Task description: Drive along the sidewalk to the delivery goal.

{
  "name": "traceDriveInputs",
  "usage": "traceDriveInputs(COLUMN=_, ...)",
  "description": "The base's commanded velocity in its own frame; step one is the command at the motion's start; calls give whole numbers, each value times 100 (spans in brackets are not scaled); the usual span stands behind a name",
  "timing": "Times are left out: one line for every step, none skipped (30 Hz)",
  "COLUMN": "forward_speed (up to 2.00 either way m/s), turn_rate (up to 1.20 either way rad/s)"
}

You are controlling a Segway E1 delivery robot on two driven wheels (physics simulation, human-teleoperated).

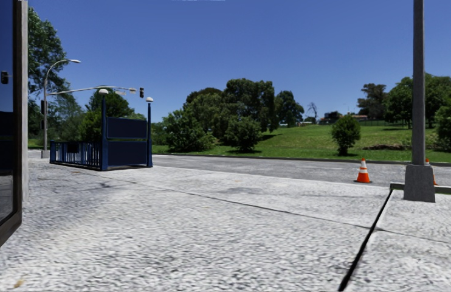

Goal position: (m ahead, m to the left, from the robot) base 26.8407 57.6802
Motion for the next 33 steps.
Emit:
traceDriveInputs(forward_speed=200, turn_rate=68)
traceDriveInputs(forward_speed=200, turn_rate=68)
traceDriveInputs(forward_speed=200, turn_rate=68)
traceDriveInputs(forward_speed=200, turn_rate=68)
traceDriveInputs(forward_speed=200, turn_rate=68)
traceDriveInputs(forward_speed=200, turn_rate=68)
traceDriveInputs(forward_speed=200, turn_rate=68)
traceDriveInputs(forward_speed=200, turn_rate=68)
traceDriveInputs(forward_speed=200, turn_rate=68)
traceDriveInputs(forward_speed=200, turn_rate=68)
traceDriveInputs(forward_speed=200, turn_rate=68)
traceDriveInputs(forward_speed=200, turn_rate=68)
traceDriveInputs(forward_speed=200, turn_rate=68)
traceDriveInputs(forward_speed=200, turn_rate=62)
traceDriveInputs(forward_speed=200, turn_rate=62)
traceDriveInputs(forward_speed=200, turn_rate=58)
traceDriveInputs(forward_speed=200, turn_rate=56)
traceDriveInputs(forward_speed=200, turn_rate=56)
traceDriveInputs(forward_speed=200, turn_rate=56)
traceDriveInputs(forward_speed=200, turn_rate=56)
traceDriveInputs(forward_speed=200, turn_rate=56)
traceDriveInputs(forward_speed=200, turn_rate=56)
traceDriveInputs(forward_speed=200, turn_rate=56)
traceDriveInputs(forward_speed=200, turn_rate=52)
traceDriveInputs(forward_speed=200, turn_rate=51)
traceDriveInputs(forward_speed=200, turn_rate=51)
traceDriveInputs(forward_speed=200, turn_rate=51)
traceDriveInputs(forward_speed=200, turn_rate=50)
traceDriveInputs(forward_speed=200, turn_rate=50)
traceDriveInputs(forward_speed=200, turn_rate=50)
traceDriveInputs(forward_speed=200, turn_rate=50)
traceDriveInputs(forward_speed=200, turn_rate=49)
traceDriveInputs(forward_speed=200, turn_rate=46)
